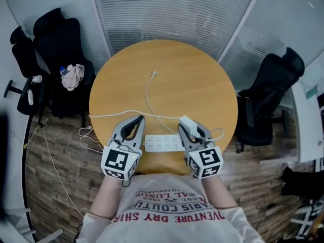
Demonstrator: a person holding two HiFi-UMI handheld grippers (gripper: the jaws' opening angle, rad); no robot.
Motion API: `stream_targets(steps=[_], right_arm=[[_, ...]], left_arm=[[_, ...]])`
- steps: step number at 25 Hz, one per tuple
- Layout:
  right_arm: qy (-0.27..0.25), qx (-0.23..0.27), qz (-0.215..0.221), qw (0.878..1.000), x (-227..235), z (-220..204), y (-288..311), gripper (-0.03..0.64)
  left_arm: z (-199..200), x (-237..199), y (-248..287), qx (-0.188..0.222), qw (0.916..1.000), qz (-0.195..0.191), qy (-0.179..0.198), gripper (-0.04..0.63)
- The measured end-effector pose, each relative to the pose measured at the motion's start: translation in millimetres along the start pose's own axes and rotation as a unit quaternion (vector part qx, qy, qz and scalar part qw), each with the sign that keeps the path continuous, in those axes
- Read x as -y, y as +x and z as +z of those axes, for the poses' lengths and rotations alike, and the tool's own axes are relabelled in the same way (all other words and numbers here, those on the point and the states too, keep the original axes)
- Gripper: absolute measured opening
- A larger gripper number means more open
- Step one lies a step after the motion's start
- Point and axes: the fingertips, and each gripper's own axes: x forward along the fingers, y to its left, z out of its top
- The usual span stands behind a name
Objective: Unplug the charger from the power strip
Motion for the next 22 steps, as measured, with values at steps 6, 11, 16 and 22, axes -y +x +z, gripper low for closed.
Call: stream_targets(steps=[6, 11, 16, 22], right_arm=[[0.002, 0.000, -0.002, 1.000, -3, 1, 1, 0.155], [0.007, -0.014, -0.008, 1.000, -3, -3, 2, 0.155], [0.013, -0.011, -0.008, 1.000, -2, -4, 1, 0.155], [0.017, -0.012, -0.009, 1.000, -3, -5, 1, 0.155]], left_arm=[[-4, -2, -1, -0.007, 1.0000, -0.006, -0.001, 0.032], [-7, -1, -1, -0.014, 0.9999, -0.009, 0.002, 0.032], [-11, 0, 1, -0.022, 0.9997, -0.012, 0.005, 0.032], [-13, 0, 4, -0.028, 0.9995, -0.011, 0.004, 0.032]])
